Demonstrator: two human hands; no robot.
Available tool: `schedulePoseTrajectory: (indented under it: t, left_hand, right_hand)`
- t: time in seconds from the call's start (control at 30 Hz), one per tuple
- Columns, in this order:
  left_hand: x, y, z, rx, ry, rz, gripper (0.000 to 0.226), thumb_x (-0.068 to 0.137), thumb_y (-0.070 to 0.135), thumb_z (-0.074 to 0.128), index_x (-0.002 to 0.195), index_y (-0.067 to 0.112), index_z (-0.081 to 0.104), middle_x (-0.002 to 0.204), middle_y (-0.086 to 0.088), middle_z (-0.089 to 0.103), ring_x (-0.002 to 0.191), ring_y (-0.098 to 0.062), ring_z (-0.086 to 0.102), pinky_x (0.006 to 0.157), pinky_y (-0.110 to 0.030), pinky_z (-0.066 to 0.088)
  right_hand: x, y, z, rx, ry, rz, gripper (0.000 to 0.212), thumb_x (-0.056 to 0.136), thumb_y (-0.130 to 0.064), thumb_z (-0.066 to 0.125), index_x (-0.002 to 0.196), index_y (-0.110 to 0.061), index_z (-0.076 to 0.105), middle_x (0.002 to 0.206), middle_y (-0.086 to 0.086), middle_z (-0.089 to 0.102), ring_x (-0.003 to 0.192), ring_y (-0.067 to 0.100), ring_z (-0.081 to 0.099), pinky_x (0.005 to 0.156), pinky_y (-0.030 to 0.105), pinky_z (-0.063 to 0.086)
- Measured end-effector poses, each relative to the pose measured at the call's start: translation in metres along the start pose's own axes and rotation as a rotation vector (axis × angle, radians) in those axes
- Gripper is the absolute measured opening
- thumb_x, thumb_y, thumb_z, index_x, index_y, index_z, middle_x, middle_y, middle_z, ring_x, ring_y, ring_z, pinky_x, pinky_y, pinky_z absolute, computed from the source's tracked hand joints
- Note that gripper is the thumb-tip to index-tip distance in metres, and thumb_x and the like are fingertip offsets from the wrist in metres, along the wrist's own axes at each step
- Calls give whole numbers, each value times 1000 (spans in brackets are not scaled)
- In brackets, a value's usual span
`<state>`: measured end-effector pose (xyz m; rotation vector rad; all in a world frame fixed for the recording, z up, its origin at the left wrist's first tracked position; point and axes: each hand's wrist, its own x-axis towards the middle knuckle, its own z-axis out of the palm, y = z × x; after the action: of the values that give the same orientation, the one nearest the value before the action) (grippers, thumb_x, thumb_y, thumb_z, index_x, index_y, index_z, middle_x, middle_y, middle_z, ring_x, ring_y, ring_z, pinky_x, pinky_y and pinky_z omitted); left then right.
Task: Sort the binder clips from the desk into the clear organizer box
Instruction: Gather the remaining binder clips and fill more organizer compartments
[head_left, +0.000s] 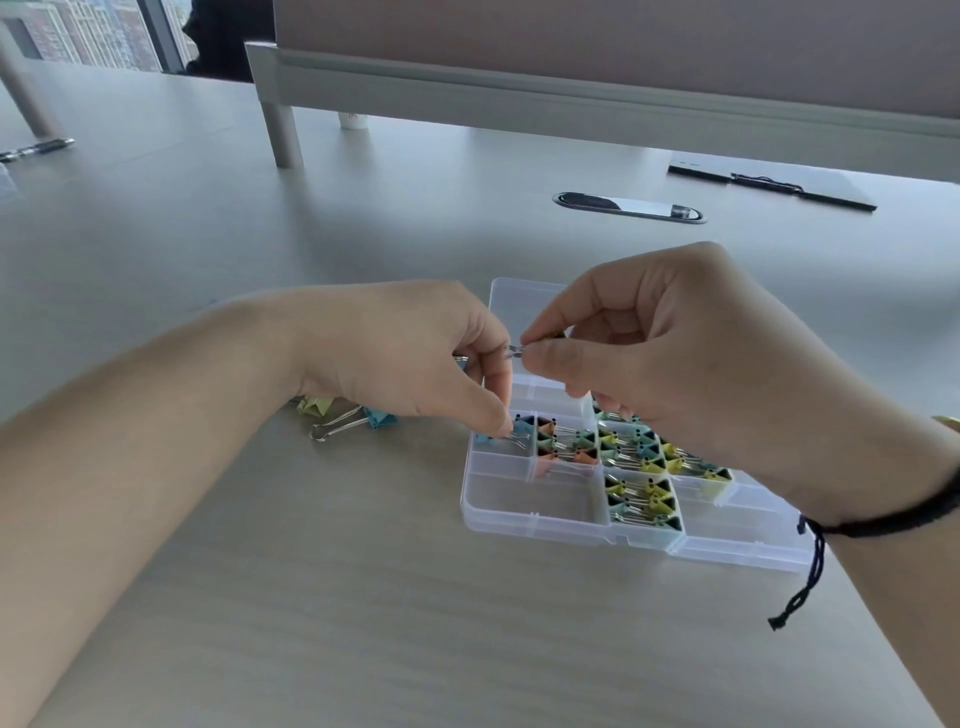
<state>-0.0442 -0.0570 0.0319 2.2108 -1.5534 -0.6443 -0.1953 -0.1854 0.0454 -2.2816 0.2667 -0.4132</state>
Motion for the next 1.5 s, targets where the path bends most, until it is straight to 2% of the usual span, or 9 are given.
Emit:
schedulePoseTrajectory:
  t: [0.13,0.3,0.47,0.6,0.77,0.93,1.2,1.33,1.5]
  left_hand:
    - [0,0,1,-22,-16,2,19,70,48,72,76,30,67,73,3,64,73,-22,61,74,-46,51]
    - [-1,-2,-1,-129,-86,-24,17,73,39,78,76,27,67,72,-4,64,62,-19,51,59,-38,43]
    - [-2,-3,-3,-223,-128,-91,10,84,22,75,83,17,67,65,-1,54,46,-13,38,42,-22,33]
    - [-3,-4,-3,-247,-156,-85,8,85,18,74,85,16,66,69,-6,55,50,-16,37,46,-26,31]
    - [-4,-4,-4,-281,-183,-98,7,86,17,71,88,13,65,67,-4,54,49,-11,38,46,-23,33]
    - [-3,-4,-5,-289,-202,-106,9,87,17,70,92,11,66,67,-2,54,47,-8,39,45,-21,34]
    - [-4,-2,-6,-256,-210,-97,8,86,11,69,94,9,66,72,-5,55,47,-9,39,46,-23,32]
    - [-2,-1,-2,-219,-170,-66,18,74,22,73,88,14,68,83,-19,62,62,-20,47,59,-34,36]
    - [-1,1,1,-186,-129,-70,23,64,25,71,82,13,68,83,-19,63,67,-21,48,64,-39,35]
  right_hand:
    - [-3,-2,2,-51,-84,-11,6,76,-27,80,71,-31,78,62,-7,72,45,2,52,46,13,41]
    - [-6,-3,7,-119,-204,16,6,77,-30,75,72,-30,78,56,-14,69,45,-2,56,46,10,43]
    - [-6,-1,9,-228,-192,-30,9,78,-35,76,69,-34,77,64,-8,70,48,8,53,45,14,41]
    - [-7,0,15,-249,-195,-82,16,80,-20,76,74,-35,78,60,-10,67,51,0,55,50,6,37]
    - [-6,-2,20,-365,-176,-122,19,80,-20,73,77,-37,78,65,-11,68,66,5,60,63,13,46]
    - [0,-9,19,-316,-243,-4,18,78,-15,73,71,-32,78,57,-9,70,49,-2,58,47,6,41]
    - [10,-15,25,-369,-261,67,14,71,-7,74,67,-20,74,57,-2,63,38,4,45,33,11,32]
    - [12,-13,26,-357,-253,77,13,70,-7,75,65,-18,72,49,-4,58,34,4,44,32,10,29]
    - [12,-7,24,-286,-273,49,12,71,-8,78,66,-17,72,44,-8,55,33,1,46,34,6,28]
